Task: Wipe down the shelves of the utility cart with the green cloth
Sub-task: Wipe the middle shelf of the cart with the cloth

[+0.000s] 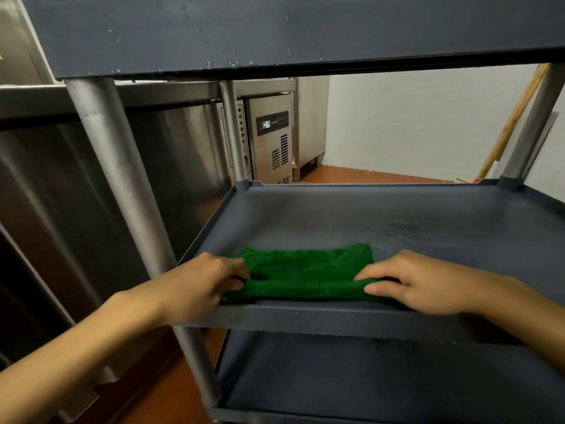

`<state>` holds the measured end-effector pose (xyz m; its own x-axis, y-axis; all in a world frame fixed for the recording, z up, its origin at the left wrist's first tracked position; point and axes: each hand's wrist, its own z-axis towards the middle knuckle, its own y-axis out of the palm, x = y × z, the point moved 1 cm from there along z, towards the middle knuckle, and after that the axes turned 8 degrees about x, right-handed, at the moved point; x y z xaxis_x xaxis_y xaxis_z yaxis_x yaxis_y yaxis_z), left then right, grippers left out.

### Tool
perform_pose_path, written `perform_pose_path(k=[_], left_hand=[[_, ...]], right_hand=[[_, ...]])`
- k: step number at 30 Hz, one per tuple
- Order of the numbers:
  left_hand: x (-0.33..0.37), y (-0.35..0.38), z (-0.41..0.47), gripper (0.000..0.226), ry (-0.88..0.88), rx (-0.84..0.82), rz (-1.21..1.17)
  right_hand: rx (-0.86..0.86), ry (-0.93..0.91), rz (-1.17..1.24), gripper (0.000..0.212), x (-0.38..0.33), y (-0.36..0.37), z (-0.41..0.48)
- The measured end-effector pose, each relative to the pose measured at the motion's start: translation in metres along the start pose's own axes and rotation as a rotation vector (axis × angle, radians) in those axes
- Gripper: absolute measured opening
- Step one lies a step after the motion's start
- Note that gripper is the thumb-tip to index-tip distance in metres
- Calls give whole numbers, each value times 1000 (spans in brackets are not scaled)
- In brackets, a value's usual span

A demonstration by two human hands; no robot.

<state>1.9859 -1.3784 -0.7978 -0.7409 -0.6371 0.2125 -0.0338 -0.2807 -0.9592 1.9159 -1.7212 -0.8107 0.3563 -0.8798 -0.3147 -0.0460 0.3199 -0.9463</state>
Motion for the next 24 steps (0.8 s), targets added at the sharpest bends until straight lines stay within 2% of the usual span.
perform_pose_path(k=[5, 10, 15, 18, 21, 24], left_hand=[[4, -9, -8, 19, -51, 1, -87], [8, -21, -5, 10, -25, 70, -125], [6, -42, 15, 9, -20, 155, -15], [9, -57, 44, 7, -6, 216, 81], [9, -68, 90, 17, -5, 263, 128], [5, -74, 145, 26, -83, 278, 141]], right_hand=[[-8, 27, 70, 33, -9, -5, -8], [33, 61, 280, 15, -8, -20, -6], [117, 57, 394, 26, -5, -44, 1], [199, 107, 353, 21, 5, -65, 12], [340, 182, 348, 19, 20, -90, 23], [440, 266, 376, 18, 35, -114, 34]])
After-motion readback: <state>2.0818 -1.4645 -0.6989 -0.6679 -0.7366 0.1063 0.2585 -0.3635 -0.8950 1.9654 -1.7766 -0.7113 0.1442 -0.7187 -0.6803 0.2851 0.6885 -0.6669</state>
